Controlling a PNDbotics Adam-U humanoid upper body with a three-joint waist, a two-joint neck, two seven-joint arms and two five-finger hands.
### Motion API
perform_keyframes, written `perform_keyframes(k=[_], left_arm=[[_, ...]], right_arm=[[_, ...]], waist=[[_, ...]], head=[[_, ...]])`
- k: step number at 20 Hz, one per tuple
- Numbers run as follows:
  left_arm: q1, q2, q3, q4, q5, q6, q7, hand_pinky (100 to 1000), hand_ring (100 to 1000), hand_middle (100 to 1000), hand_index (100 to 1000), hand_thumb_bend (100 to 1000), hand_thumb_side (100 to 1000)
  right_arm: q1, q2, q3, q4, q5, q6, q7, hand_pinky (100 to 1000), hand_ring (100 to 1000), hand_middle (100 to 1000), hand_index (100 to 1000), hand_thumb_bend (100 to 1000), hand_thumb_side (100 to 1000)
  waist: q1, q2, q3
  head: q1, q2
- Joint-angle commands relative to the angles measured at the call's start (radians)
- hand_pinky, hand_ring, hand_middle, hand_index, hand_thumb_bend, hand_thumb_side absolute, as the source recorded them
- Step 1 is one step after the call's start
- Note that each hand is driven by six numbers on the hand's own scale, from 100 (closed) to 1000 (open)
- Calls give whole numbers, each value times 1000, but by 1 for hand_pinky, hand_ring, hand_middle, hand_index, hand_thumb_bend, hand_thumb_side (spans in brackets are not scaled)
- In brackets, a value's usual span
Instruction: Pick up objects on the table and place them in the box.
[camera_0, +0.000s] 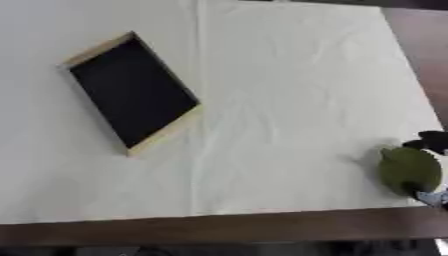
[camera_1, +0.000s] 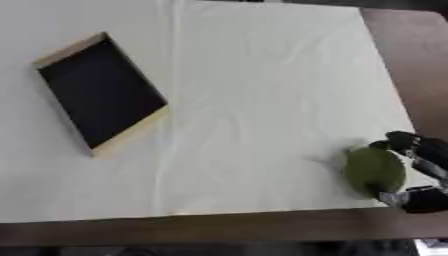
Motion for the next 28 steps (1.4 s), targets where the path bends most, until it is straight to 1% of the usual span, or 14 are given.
perform_keyframes(k=[1,4,6,7,8,9,10,12,14,18,24,28], left_arm=[[-7,15,4,-20,2,-1,-5,680,693,720,743,100,603],[-8,14,4,-20,3,-1,-6,681,692,720,743,100,603],[-8,13,4,-20,4,-1,-7,681,692,721,743,100,603],[-8,13,4,-20,4,-1,-7,681,692,721,743,100,603],[-8,12,4,-20,4,0,-7,681,692,721,743,100,604],[-8,12,4,-20,4,1,-7,681,692,721,743,100,604],[-8,12,4,-20,4,1,-7,681,692,721,743,100,604],[-8,12,4,-20,4,2,-7,681,692,721,743,100,604],[-8,11,5,-20,4,2,-7,681,692,721,744,100,604],[-8,11,6,-20,4,3,-6,682,692,722,744,100,604],[-8,12,7,-20,3,4,-6,682,692,722,744,100,604],[-8,13,9,-20,2,5,-5,682,692,722,744,100,604]], right_arm=[[-12,-20,-8,28,16,-4,-1,899,1000,768,919,337,494],[-21,-14,-1,36,4,-9,-6,893,982,678,876,342,425],[-22,-11,1,37,-16,-18,-11,891,976,636,842,327,382],[-21,-10,0,37,-26,-21,-15,891,976,632,839,324,377],[-21,-8,-2,35,-36,-23,-23,887,963,593,794,288,321],[-20,-6,-5,34,-46,-25,-36,886,959,584,780,274,314],[-20,-5,-6,33,-58,-25,-49,878,935,543,756,209,252],[-18,-2,-7,31,-87,-24,-79,872,915,520,743,156,185],[-16,-1,-8,27,-115,-24,-101,868,907,520,745,126,146],[-8,3,-13,13,-147,-31,-109,865,897,518,743,100,103],[10,11,-37,-20,-169,-26,-106,858,882,506,736,100,100],[29,16,-62,-64,-180,-19,-109,855,878,500,734,100,100]], waist=[[6,-11,2],[7,-9,4],[8,-8,4],[8,-8,4],[7,-8,4],[7,-8,3],[7,-8,3],[7,-9,3],[7,-9,4],[5,-10,3],[3,-10,1],[1,-11,-3]], head=[[-2,-13],[-2,-13],[-2,-12],[-2,-12],[-2,-11],[-2,-11],[-2,-11],[-2,-11],[-3,-11],[-10,-9],[-9,-9],[-10,-7]])
